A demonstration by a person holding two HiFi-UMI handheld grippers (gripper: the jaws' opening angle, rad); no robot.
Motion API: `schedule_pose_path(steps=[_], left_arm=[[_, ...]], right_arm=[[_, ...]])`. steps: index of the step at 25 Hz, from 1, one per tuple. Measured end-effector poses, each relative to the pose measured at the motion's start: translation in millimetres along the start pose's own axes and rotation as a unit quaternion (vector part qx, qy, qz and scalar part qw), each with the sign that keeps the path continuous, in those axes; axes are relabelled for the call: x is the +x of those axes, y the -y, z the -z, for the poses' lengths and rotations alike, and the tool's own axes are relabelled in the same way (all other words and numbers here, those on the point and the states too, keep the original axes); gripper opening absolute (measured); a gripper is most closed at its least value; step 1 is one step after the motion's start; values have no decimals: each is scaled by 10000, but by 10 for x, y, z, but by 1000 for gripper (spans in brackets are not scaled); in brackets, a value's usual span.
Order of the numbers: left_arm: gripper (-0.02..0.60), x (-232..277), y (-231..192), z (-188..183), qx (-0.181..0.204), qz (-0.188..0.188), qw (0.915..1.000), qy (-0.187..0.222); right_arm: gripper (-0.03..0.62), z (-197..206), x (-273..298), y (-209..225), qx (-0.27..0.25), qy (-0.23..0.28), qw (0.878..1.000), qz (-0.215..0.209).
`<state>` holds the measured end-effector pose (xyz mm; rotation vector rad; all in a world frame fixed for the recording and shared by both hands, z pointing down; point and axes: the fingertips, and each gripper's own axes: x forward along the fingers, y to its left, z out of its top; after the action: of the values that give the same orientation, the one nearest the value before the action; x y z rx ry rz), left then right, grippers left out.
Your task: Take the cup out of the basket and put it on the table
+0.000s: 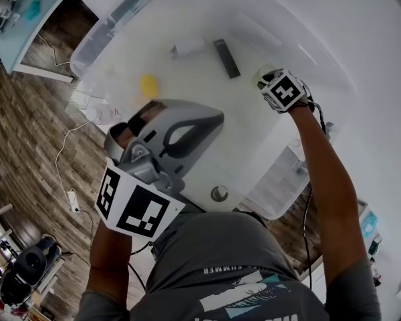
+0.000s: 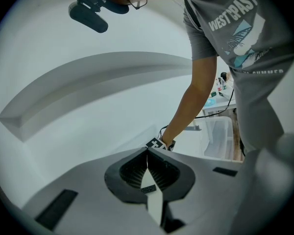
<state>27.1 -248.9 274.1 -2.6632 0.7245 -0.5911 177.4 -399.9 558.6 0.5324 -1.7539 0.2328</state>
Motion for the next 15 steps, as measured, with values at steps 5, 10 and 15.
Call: schedule_pose_path(steps=[5,10,15], left_arm=[[11,-31,9,-9,5,-53,10000,-11],[11,-147,24,-5,11,-160,9998,-66],[11,-253,66,-59,25,-255,9996,-102]], right_arm=[[44,69,162,14,-374,-283,9989,-54],[29,-28,41,-44,-526,-102,9986,2],[29,-259,-313,-166,-737,305,9966,215]])
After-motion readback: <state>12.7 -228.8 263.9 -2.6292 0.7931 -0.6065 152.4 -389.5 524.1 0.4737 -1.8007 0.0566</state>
